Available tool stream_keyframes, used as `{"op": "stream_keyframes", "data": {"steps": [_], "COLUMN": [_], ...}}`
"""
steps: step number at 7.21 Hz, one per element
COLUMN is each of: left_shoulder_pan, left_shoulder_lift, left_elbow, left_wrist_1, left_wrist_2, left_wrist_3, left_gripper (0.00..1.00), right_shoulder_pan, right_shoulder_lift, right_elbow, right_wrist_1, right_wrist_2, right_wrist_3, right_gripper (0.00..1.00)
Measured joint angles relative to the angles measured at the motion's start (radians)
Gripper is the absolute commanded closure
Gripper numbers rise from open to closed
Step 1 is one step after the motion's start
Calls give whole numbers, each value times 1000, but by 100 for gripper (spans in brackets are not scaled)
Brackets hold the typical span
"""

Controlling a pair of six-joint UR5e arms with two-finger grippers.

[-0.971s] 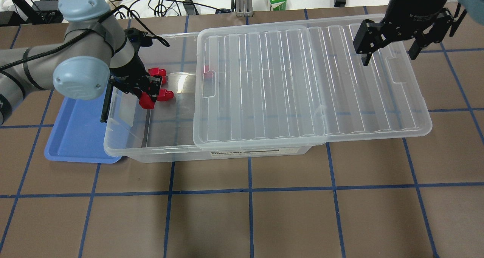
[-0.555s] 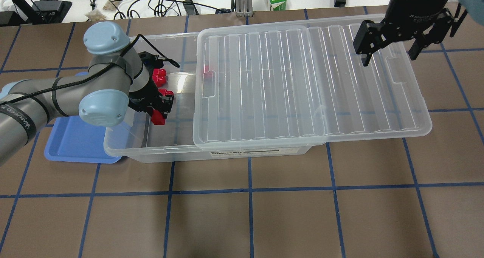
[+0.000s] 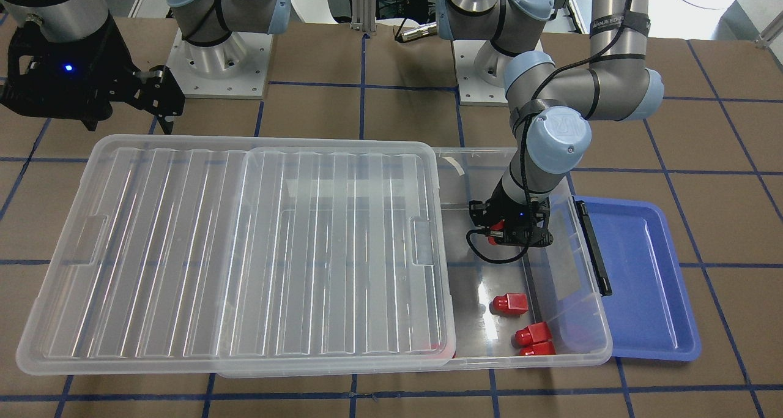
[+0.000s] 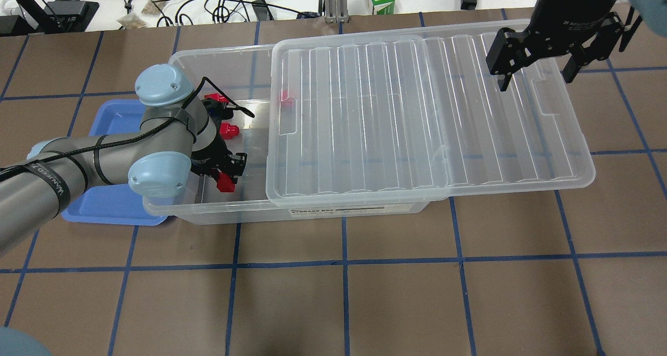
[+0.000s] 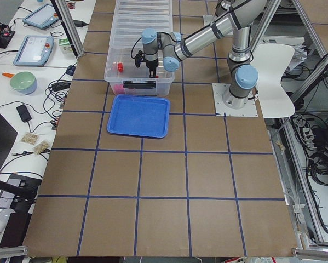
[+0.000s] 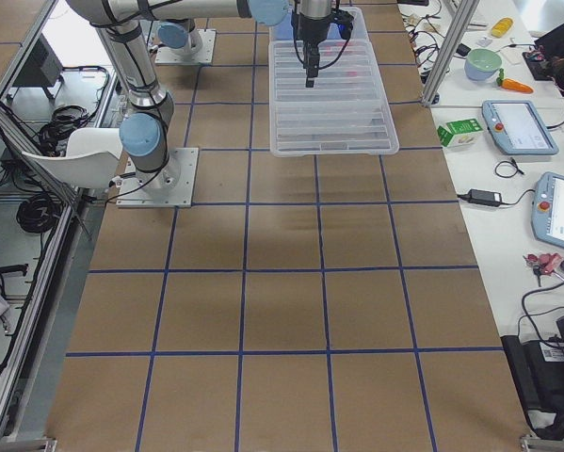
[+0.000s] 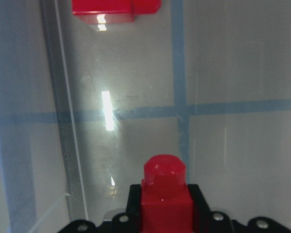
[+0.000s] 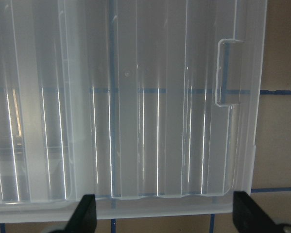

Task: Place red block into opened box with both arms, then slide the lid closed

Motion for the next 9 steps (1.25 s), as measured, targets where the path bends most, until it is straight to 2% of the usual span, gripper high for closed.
{"op": "stream_keyframes", "data": {"steps": [1,2,6,9], "left_shoulder_pan": [0,1,4,-6], "left_shoulder_lift": [-10,-14,24,101], "left_elbow": [-2,0,70,252], "left_wrist_1": [5,8,-37,-312], "left_wrist_2": [0,1,2,3], "left_wrist_3": [-1,0,-1,-2], "left_gripper": [8,0,0,0], "right_shoulder_pan": [-4,-20,-150,-203], "right_shoulder_lift": [2,6,19,49], "right_elbow": [1,4,37,47], "right_wrist_1": [-4,-6,-7,-22], "right_wrist_2": [0,0,2,-8], "right_wrist_3": [-2,-5,-10,-55], "right_gripper": [0,0,0,0]}}
